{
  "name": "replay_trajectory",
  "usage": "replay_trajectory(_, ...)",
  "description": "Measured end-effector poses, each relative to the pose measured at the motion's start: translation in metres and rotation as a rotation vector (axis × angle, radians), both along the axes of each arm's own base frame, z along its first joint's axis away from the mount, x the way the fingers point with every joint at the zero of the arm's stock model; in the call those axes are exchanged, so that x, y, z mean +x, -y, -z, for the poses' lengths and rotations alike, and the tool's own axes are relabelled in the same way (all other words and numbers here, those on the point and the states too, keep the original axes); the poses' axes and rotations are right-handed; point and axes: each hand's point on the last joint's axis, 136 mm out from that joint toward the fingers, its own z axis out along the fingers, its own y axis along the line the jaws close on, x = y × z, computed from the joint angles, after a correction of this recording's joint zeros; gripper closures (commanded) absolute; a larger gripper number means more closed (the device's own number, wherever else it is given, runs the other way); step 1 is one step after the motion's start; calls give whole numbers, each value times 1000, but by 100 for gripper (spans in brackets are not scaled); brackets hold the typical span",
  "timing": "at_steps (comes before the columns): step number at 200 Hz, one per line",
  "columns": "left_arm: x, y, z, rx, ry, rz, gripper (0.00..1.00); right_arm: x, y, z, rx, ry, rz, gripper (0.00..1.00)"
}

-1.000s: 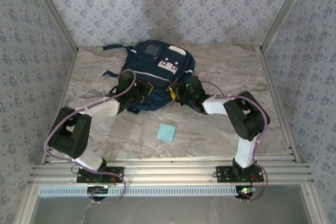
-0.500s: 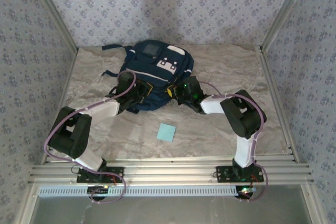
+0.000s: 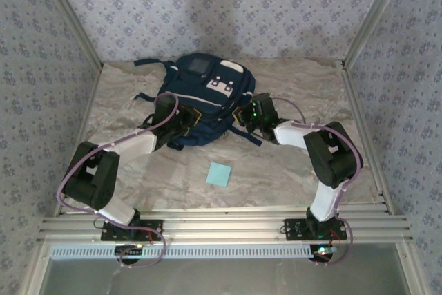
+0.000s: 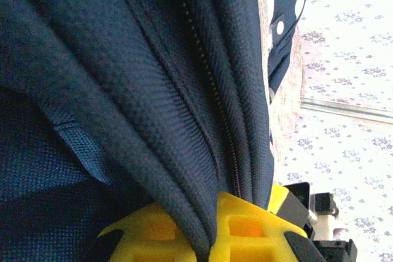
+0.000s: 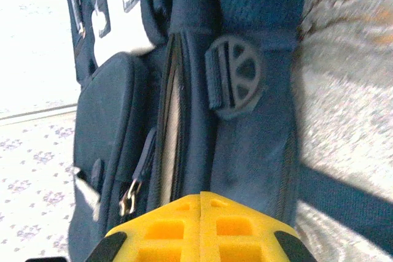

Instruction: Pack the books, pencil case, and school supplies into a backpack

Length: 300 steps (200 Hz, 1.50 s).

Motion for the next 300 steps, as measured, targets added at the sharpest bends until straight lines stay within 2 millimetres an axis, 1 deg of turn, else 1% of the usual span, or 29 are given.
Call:
replay_trajectory(12,0,0,-1,-1,2,0,100,2,3,0,-28,10,-10,100)
replay_trajectory(26,0,0,-2,-1,3,0,100,3,-1,-4,-61,42,-48,100)
replay_trajectory(50,-1,-2,0,1,-4,6,100,-1,-20,-19,-132,148,-208,89)
replay_trajectory(72,-2,-5,2,12,-23,21,100,-5,-34,-38,-241,271,-398,74)
replay_trajectory(79,-1,-7,0,15,-28,26,100,-7,-36,-41,-274,306,-453,70)
replay_trajectory(92,1,-9,-3,14,-36,33,100,-13,-37,-45,-331,364,-550,64)
replay_trajectory(110,2,-12,-7,6,-41,36,100,-25,-35,-41,-395,425,-667,58)
replay_trajectory(135,0,-17,-11,-1,-50,35,100,-42,-34,-32,-467,507,-796,56)
replay_trajectory(147,-1,-19,-12,-4,-54,33,100,-49,-37,-29,-497,547,-852,55)
replay_trajectory(184,-5,-19,-20,-13,-47,38,100,-60,-50,-29,-555,657,-958,55)
replay_trajectory(208,-5,-19,-23,-21,-44,37,100,-55,-54,-31,-575,708,-970,55)
replay_trajectory(228,-6,-18,-23,-29,-51,36,100,-48,-58,-27,-589,736,-973,54)
replay_trajectory(241,-6,-17,-24,-38,-55,37,100,-45,-62,-24,-598,754,-978,47)
replay_trajectory(253,-6,-17,-24,-42,-56,38,100,-44,-66,-23,-598,769,-982,43)
replay_trajectory(268,-6,-17,-25,-46,-58,36,100,-42,-72,-25,-596,791,-980,41)
replay_trajectory(285,-6,-17,-25,-47,-59,32,100,-39,-78,-24,-596,798,-983,43)
replay_trajectory(294,-5,-18,-25,-48,-59,29,100,-37,-80,-23,-600,799,-982,46)
replay_trajectory(300,-5,-19,-25,-48,-59,26,100,-35,-82,-21,-603,801,-980,50)
